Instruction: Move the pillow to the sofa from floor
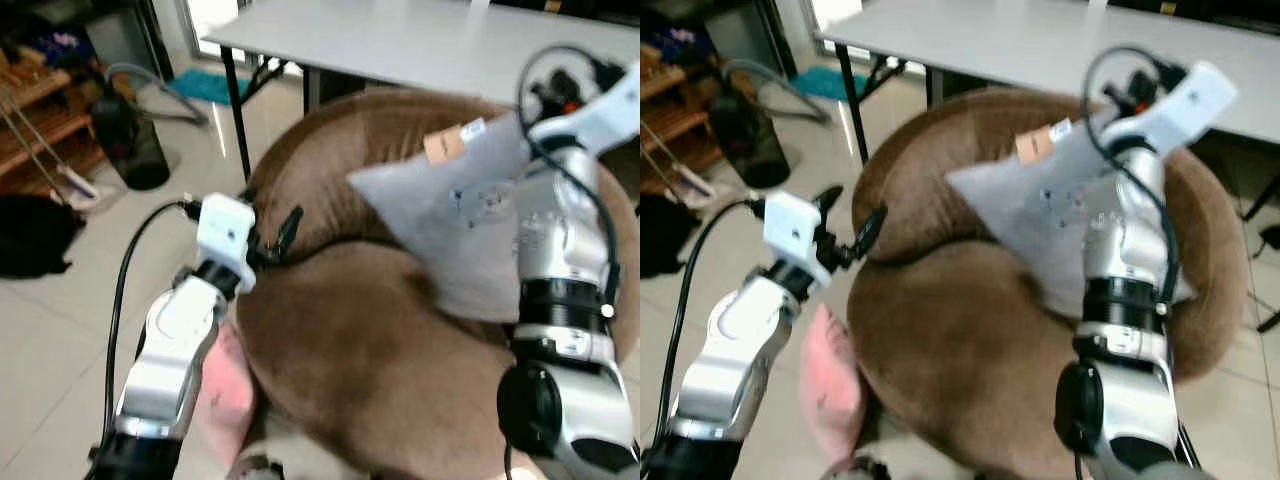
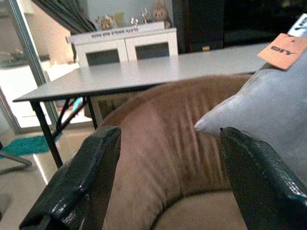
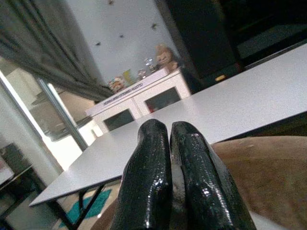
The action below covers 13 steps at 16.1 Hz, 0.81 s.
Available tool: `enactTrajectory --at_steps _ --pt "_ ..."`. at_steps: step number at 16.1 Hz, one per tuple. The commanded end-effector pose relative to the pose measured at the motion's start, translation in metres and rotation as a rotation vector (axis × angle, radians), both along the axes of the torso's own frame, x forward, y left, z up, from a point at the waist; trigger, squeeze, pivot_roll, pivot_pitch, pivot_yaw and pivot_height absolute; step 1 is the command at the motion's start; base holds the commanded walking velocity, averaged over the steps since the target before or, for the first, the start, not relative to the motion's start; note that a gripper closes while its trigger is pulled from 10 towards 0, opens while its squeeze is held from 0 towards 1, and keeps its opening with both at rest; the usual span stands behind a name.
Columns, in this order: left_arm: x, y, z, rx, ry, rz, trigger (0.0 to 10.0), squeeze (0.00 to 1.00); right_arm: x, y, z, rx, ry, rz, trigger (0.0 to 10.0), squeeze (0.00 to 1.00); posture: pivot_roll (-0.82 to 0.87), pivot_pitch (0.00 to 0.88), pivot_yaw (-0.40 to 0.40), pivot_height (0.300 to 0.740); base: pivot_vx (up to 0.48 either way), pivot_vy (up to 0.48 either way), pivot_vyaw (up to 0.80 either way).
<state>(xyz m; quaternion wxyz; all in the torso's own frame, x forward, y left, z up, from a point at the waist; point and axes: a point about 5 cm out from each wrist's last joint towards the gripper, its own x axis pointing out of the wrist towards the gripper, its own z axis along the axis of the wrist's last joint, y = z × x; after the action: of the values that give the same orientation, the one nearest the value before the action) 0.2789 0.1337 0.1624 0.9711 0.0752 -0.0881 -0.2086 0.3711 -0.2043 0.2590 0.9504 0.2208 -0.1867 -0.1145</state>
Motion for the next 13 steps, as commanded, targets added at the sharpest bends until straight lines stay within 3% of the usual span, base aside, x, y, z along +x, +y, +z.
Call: enactTrajectory --at_steps 1,8,10,13 --pt "-0.002 0.0 -0.002 0.012 0.016 -0.016 10.0 0.0 -0.003 0.0 0.018 -0.025 -0.067 -0.008 10.0 0.0 0.01 0.03 0.002 0.74 0.0 0.0 0.0" --pt "-0.017 -0.008 -0.007 0.042 0.06 -0.187 10.0 0.0 0.002 0.01 0.013 -0.079 0.021 0.028 10.0 0.0 0.01 0.041 -0.002 0.74 0.0 0.0 0.0" --pt "-0.026 -0.01 -0.014 0.068 0.1 -0.236 10.0 0.0 0.007 0.019 -0.001 -0.129 0.128 0.034 10.0 0.0 0.02 0.056 -0.007 0.74 0.0 0.0 0.0" --pt "-0.036 -0.009 -0.018 0.076 0.142 -0.27 10.0 0.0 0.014 0.02 -0.023 -0.127 0.238 -0.001 10.0 0.0 0.02 0.081 -0.013 0.74 0.0 0.0 0.0"
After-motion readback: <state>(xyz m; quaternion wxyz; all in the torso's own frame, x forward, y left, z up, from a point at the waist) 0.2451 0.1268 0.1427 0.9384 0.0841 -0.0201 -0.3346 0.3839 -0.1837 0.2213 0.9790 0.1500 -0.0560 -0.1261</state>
